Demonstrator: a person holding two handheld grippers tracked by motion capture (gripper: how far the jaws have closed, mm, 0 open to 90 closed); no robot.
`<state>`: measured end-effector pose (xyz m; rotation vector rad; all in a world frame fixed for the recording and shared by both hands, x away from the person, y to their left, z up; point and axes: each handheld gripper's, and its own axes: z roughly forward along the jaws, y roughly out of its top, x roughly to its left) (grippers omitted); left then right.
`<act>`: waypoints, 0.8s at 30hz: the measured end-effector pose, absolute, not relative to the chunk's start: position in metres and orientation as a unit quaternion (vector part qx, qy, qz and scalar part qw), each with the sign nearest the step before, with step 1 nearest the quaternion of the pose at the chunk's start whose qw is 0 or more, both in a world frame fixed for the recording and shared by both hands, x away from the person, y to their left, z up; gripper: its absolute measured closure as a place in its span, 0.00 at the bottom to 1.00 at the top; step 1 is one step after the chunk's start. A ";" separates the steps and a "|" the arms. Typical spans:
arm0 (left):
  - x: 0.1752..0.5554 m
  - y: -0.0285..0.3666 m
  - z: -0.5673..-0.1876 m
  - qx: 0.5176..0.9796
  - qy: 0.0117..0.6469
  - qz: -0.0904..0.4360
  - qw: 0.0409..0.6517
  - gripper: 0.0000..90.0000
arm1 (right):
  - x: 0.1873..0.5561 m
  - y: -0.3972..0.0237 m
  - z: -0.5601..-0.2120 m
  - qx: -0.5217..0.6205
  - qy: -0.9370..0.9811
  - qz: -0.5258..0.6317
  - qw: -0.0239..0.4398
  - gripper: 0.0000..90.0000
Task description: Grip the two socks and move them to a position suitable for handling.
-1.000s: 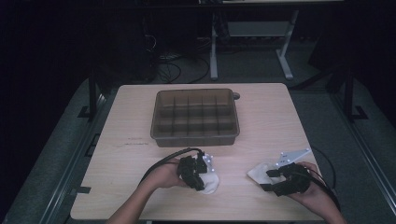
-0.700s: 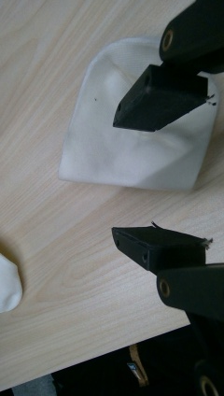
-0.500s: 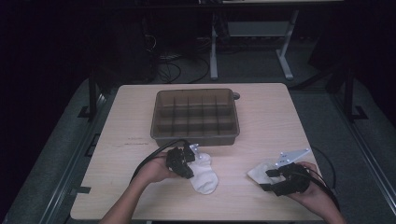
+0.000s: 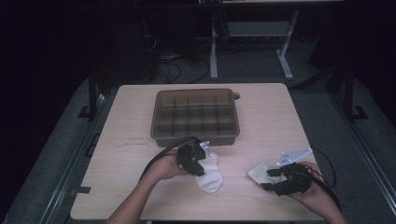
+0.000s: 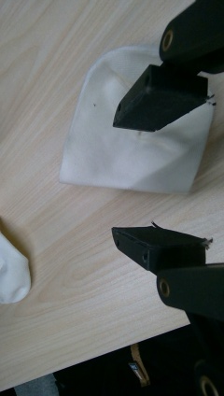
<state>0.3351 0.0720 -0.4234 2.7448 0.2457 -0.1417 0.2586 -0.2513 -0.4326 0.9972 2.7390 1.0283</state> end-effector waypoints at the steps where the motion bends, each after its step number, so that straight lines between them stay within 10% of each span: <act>1: 0.333 0.069 -0.421 0.976 0.082 -0.052 0.197 0.89 | 0.259 -0.252 -0.432 0.324 0.885 0.333 0.026 0.44; 24: 0.304 0.040 -0.437 0.978 0.030 -0.108 0.178 0.89 | 0.258 -0.251 -0.432 0.322 0.886 0.334 0.025 0.44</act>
